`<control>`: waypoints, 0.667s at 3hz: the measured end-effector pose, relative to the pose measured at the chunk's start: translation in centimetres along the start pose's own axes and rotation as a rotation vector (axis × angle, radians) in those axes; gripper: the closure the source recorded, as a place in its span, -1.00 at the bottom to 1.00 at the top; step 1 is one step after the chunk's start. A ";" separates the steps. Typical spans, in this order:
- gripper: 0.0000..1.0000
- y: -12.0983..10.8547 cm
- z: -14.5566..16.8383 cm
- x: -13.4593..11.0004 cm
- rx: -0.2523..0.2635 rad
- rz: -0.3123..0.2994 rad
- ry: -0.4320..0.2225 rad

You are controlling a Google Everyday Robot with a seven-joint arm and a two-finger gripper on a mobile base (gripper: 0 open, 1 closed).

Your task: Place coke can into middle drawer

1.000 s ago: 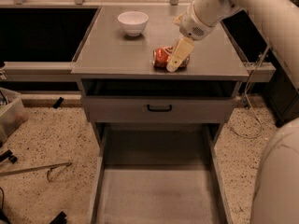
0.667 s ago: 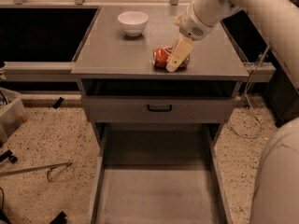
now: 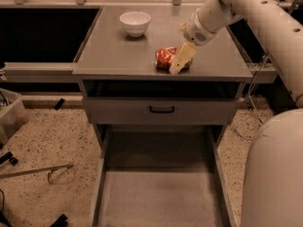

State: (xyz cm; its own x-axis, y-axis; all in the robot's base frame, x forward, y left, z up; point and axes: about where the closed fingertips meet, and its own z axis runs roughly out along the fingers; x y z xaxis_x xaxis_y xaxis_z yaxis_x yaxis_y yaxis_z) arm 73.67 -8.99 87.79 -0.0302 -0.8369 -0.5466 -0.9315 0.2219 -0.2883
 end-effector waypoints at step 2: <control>-0.86 0.0 2.1 2.7 -0.039 0.058 0.010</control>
Offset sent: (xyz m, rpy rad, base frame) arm 0.0087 -0.0164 -0.0395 0.0056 0.0890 -0.0249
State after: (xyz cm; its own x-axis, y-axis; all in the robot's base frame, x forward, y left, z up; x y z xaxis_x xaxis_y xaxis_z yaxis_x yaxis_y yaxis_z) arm 74.35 -10.14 84.65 -0.0879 -0.8284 -0.5532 -0.9414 0.2507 -0.2258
